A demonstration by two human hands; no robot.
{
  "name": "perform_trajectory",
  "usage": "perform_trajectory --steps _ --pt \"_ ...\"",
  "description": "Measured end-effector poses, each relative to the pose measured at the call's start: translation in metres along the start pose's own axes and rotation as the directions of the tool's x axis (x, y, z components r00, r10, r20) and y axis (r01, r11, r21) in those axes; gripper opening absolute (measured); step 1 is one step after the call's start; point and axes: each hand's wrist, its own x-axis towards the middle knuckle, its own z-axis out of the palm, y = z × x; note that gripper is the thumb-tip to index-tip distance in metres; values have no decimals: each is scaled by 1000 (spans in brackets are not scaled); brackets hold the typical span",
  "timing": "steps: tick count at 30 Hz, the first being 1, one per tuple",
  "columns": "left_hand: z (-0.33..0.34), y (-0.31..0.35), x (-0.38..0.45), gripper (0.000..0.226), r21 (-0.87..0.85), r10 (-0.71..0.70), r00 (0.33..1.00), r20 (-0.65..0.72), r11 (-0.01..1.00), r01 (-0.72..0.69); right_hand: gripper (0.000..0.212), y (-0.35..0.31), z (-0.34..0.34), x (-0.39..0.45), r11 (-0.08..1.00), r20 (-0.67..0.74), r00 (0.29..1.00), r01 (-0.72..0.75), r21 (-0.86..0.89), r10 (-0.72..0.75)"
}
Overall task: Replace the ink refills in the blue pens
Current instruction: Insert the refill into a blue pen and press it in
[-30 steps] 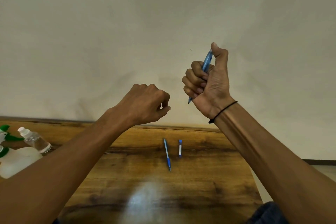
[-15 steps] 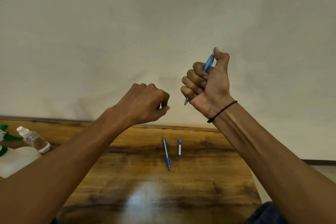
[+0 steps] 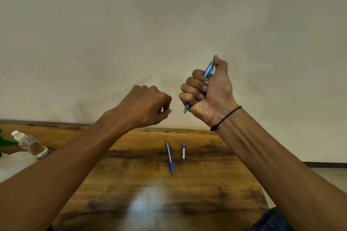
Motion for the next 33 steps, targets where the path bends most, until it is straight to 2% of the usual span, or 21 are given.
perform_trajectory --steps 25,33 --pt "3 2 1 24 -19 28 999 -40 999 -29 70 -4 8 -13 998 5 1000 -10 -55 10" --pt "0 4 0 24 -14 18 1000 -16 1000 -18 70 -3 10 -17 998 22 1000 -8 -67 10"
